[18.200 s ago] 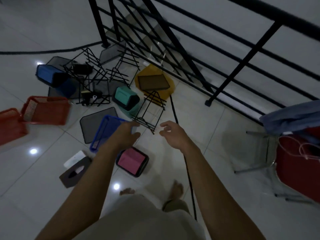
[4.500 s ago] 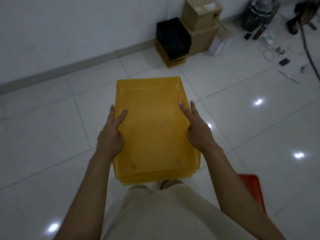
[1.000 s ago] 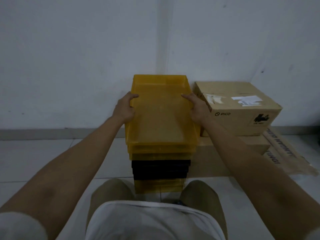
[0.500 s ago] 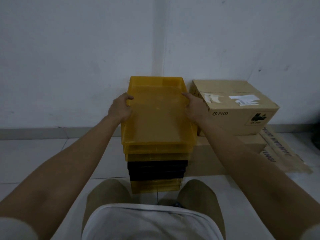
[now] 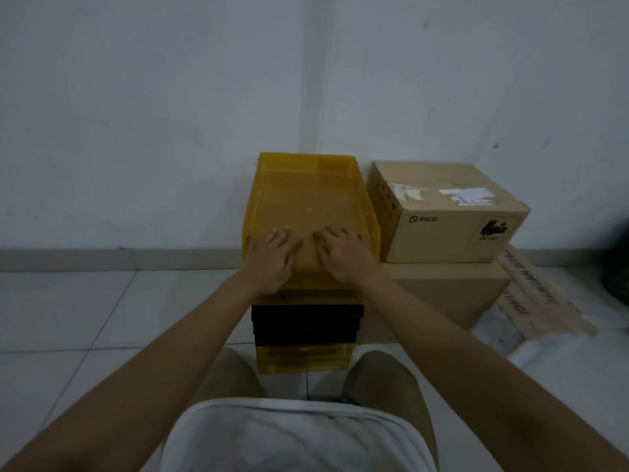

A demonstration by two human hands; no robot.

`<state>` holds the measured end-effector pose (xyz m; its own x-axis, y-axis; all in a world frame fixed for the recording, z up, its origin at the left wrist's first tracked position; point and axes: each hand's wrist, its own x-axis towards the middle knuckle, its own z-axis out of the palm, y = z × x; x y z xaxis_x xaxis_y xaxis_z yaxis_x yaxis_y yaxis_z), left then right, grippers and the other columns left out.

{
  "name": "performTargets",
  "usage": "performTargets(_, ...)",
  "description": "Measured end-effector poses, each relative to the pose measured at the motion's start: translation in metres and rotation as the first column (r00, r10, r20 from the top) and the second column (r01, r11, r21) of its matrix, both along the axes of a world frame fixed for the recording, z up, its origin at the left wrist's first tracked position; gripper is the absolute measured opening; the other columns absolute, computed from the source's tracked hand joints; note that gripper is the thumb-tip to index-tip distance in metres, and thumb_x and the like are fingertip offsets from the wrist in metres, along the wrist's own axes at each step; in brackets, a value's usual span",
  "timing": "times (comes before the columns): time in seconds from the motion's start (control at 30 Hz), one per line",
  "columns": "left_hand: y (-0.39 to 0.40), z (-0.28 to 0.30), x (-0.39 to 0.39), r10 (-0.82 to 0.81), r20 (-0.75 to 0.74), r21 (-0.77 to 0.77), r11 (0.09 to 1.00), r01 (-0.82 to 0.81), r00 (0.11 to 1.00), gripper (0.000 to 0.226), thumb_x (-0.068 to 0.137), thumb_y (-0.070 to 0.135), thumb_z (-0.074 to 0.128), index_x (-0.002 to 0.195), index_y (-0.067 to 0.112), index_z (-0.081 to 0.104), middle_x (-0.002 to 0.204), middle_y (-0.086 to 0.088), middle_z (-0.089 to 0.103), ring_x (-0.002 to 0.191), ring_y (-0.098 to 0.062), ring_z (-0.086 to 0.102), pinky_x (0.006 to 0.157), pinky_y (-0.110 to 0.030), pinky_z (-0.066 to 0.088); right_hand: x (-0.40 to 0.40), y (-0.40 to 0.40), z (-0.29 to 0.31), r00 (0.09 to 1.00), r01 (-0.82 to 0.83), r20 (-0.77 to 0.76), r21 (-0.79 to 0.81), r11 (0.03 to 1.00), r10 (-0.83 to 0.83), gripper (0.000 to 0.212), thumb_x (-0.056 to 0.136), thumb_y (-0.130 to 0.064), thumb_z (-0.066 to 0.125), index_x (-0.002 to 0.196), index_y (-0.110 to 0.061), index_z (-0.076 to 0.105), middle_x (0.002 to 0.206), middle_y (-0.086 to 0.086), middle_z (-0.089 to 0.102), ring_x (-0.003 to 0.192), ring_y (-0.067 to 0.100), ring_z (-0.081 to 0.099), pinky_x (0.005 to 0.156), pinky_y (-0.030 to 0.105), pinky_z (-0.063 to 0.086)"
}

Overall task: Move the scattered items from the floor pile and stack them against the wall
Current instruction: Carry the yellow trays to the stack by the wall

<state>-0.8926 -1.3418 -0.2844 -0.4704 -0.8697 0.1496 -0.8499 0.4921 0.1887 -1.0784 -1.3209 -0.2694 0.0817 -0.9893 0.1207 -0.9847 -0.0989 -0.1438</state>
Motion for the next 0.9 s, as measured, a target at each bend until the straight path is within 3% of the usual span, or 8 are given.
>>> performTargets(0.13,0.002,-0.011,0.0,0.051,0.036,-0.015,0.999,-0.051,0.998,0.048,0.103,0.039,0.017,0.151,0.038,0.016,0.161,0.004,0.01,0.148,-0.022,0.008,0.116,-0.053,0.009,-0.005,-0.001,-0.012,1.0,-0.003,0.015,0.032,0.999,0.003,0.048,0.102,-0.048,0.019,0.149,-0.039,0.025,0.161,-0.003,0.019,0.148,0.028,0.013,0.116,0.054,0.016)
performTargets(0.4,-0.001,-0.014,-0.004,0.124,0.04,-0.061,0.991,-0.122,0.991,0.059,0.093,0.047,0.003,0.15,0.041,0.019,0.159,0.007,0.019,0.147,-0.021,0.015,0.115,-0.05,0.016,-0.002,-0.004,-0.021,0.999,0.025,0.022,-0.072,0.997,-0.023,0.049,0.101,-0.049,0.022,0.149,-0.04,0.027,0.16,-0.002,0.023,0.148,0.027,0.017,0.115,0.055,0.017)
performTargets(0.5,-0.002,-0.004,-0.004,0.103,0.034,0.102,0.989,-0.107,0.994,0.055,0.096,0.046,0.008,0.151,0.041,0.014,0.161,0.007,0.009,0.149,-0.021,0.004,0.116,-0.05,0.009,0.001,-0.005,-0.008,0.999,0.009,0.045,0.106,0.994,-0.013,0.051,0.102,-0.047,0.018,0.152,-0.038,0.017,0.163,-0.002,0.01,0.15,0.028,0.004,0.117,0.056,0.008)
performTargets(0.57,-0.008,0.012,-0.002,0.071,0.036,0.3,0.951,-0.079,0.997,0.052,0.101,0.041,0.024,0.152,0.036,0.016,0.161,0.005,0.006,0.148,-0.024,0.002,0.117,-0.049,0.007,-0.002,-0.01,0.011,0.999,-0.007,0.048,0.285,0.959,-0.007,0.051,0.103,-0.045,0.024,0.153,-0.035,0.017,0.164,-0.001,0.006,0.15,0.029,0.004,0.117,0.056,0.011)
performTargets(0.63,-0.01,0.049,0.001,0.129,-0.06,0.568,0.82,-0.072,0.99,0.052,0.098,0.03,0.047,0.148,0.024,0.031,0.157,-0.001,0.022,0.143,-0.027,0.021,0.115,-0.043,0.024,-0.002,-0.018,0.045,0.996,-0.03,0.092,0.504,0.863,-0.02,0.047,0.1,-0.034,0.04,0.146,-0.025,0.035,0.158,0.005,0.024,0.14,0.03,0.029,0.112,0.048,0.031)
performTargets(0.7,-0.002,0.095,0.005,0.282,-0.135,0.763,0.642,-0.082,0.95,0.049,0.097,0.03,0.052,0.143,0.021,0.038,0.144,0.001,0.035,0.132,-0.025,0.037,0.101,-0.03,0.036,0.005,-0.016,0.089,0.958,-0.1,0.264,0.666,0.739,-0.108,0.039,0.098,-0.026,0.048,0.136,-0.018,0.052,0.143,0.007,0.046,0.122,0.025,0.049,0.1,0.035,0.044)
performTargets(0.8,0.017,0.17,0.016,0.3,-0.09,0.835,0.542,-0.092,0.95,0.052,0.098,0.037,0.05,0.146,0.023,0.035,0.149,-0.002,0.036,0.132,-0.02,0.039,0.096,-0.026,0.036,0.021,0.009,0.161,0.865,-0.192,0.452,0.7,0.688,-0.218,0.037,0.098,-0.024,0.05,0.135,-0.023,0.052,0.126,0.001,0.055,0.11,0.021,0.054,0.09,0.028,0.045)
performTargets(0.9,0.043,0.243,0.027,0.336,-0.11,0.835,0.541,-0.096,0.936,0.053,0.097,0.036,0.052,0.146,0.024,0.036,0.15,-0.003,0.037,0.132,-0.019,0.041,0.098,-0.025,0.036,0.03,0.037,0.23,0.848,-0.197,0.479,0.682,0.704,-0.227,0.038,0.098,-0.027,0.05,0.136,-0.026,0.05,0.116,-0.004,0.052,0.099,0.013,0.051,0.083,0.025,0.043)
